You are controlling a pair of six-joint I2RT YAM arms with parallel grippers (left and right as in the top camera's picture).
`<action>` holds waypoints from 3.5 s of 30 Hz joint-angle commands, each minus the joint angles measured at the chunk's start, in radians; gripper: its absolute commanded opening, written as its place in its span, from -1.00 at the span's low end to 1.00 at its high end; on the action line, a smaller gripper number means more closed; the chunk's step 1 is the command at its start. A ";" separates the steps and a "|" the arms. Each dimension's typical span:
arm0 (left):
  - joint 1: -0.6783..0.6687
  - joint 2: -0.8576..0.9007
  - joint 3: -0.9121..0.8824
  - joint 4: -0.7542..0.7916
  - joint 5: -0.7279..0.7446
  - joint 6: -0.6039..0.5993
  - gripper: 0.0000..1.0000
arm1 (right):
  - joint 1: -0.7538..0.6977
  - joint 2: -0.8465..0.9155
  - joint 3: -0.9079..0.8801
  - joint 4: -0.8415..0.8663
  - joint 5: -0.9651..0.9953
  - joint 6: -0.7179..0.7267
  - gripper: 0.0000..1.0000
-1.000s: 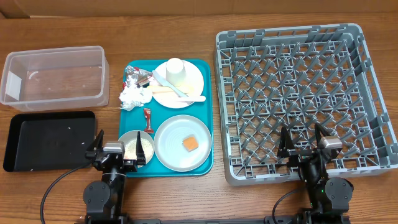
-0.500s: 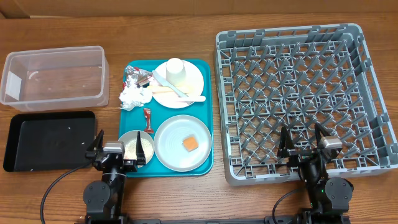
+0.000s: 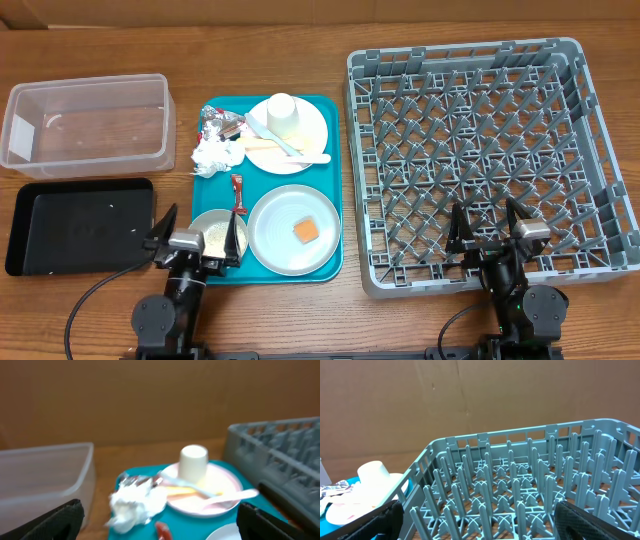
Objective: Sort waste into correct bins and load items into the dishwasher rack
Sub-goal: 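Move the left gripper over the white rice bowl on the teal tray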
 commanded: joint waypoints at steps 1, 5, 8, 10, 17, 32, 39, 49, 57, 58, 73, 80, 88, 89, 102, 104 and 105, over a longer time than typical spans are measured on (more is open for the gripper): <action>-0.006 -0.011 0.004 0.031 0.116 -0.031 0.99 | -0.006 -0.012 -0.011 0.006 -0.006 -0.004 1.00; -0.005 -0.011 0.055 0.016 0.091 -0.029 1.00 | -0.006 -0.012 -0.011 0.006 -0.006 -0.004 1.00; -0.005 -0.010 0.118 -0.051 0.020 -0.017 1.00 | -0.006 -0.012 -0.011 0.006 -0.006 -0.004 1.00; -0.005 -0.010 0.175 -0.124 -0.008 0.024 1.00 | -0.006 -0.012 -0.011 0.006 -0.006 -0.004 1.00; -0.005 0.040 0.352 -0.285 -0.153 0.049 1.00 | -0.006 -0.012 -0.011 0.005 -0.006 -0.004 1.00; -0.005 0.624 0.859 -0.639 -0.332 0.045 1.00 | -0.006 -0.012 -0.011 0.006 -0.006 -0.004 1.00; -0.005 0.705 0.959 -0.699 -0.238 0.074 1.00 | -0.006 -0.012 -0.011 0.006 -0.006 -0.004 1.00; 0.094 0.849 1.095 -0.878 -0.127 0.000 0.99 | -0.006 -0.012 -0.011 0.006 -0.006 -0.004 1.00; 0.237 0.986 1.190 -1.093 -0.142 0.039 1.00 | -0.006 -0.012 -0.011 0.005 -0.006 -0.004 1.00; 0.239 1.000 1.190 -1.109 -0.135 0.036 1.00 | -0.006 -0.012 -0.011 0.005 -0.006 -0.004 1.00; 0.237 1.297 1.185 -1.168 -0.039 -0.108 1.00 | -0.006 -0.012 -0.011 0.005 -0.006 -0.004 1.00; 0.237 1.494 1.184 -1.168 0.101 0.003 1.00 | -0.006 -0.012 -0.011 0.006 -0.006 -0.004 1.00; 0.235 1.559 1.184 -1.165 0.104 0.056 0.99 | -0.006 -0.012 -0.011 0.005 -0.006 -0.004 1.00; 0.234 1.559 1.184 -1.168 0.104 0.056 0.99 | -0.006 -0.012 -0.011 0.005 -0.006 -0.004 1.00; 0.223 1.562 1.181 -1.075 0.099 0.037 1.00 | -0.006 -0.012 -0.011 0.005 -0.006 -0.004 1.00; 0.223 1.564 1.178 -1.068 0.100 0.053 1.00 | -0.006 -0.012 -0.011 0.005 -0.006 -0.004 1.00; 0.222 1.567 1.178 -1.070 0.100 0.068 0.99 | -0.006 -0.012 -0.011 0.005 -0.006 -0.004 1.00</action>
